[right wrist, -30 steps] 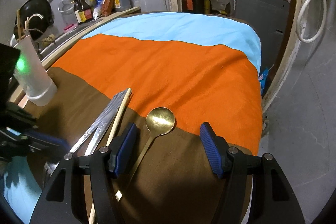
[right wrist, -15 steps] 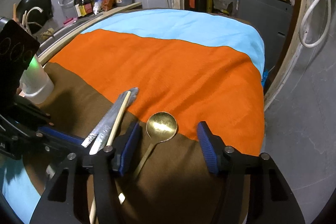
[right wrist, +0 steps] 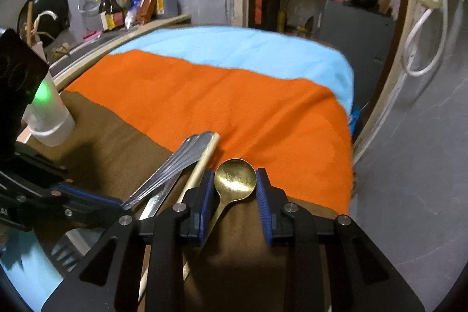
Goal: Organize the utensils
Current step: 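Close the left tool on the metal fork while the right tool closes on the gold spoon, then lift the fork and gold spoon and lower both into the white caddy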
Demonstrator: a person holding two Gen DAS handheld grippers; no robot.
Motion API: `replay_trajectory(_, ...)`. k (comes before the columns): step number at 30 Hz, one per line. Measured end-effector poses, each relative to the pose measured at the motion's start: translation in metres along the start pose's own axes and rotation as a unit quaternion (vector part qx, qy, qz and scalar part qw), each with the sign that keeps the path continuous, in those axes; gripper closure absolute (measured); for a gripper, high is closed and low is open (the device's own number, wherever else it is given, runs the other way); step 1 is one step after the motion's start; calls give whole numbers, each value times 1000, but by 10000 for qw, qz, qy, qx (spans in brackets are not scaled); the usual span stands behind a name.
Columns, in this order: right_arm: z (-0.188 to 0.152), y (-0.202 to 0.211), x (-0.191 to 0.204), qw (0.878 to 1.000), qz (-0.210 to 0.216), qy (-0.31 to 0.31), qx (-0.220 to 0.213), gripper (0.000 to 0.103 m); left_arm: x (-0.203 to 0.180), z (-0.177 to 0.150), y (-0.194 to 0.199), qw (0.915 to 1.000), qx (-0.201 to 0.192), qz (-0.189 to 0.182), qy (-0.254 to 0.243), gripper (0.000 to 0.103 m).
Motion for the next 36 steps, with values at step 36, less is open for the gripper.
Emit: replay_trajectory(36,60,157,93,9206,-457,672,-3819,78,-51,-29,184,9234,-3600,466,-1245,103)
Point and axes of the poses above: each gripper's, at about its wrist camera, not at the fingertips, and y roughly against the way its jaws point, x to its left, z to its top, the point moved 2 cm from there along -y, roughly the way its jaws point, and after that the axes turned 2 degrees about -x, right-handed, at the moved point
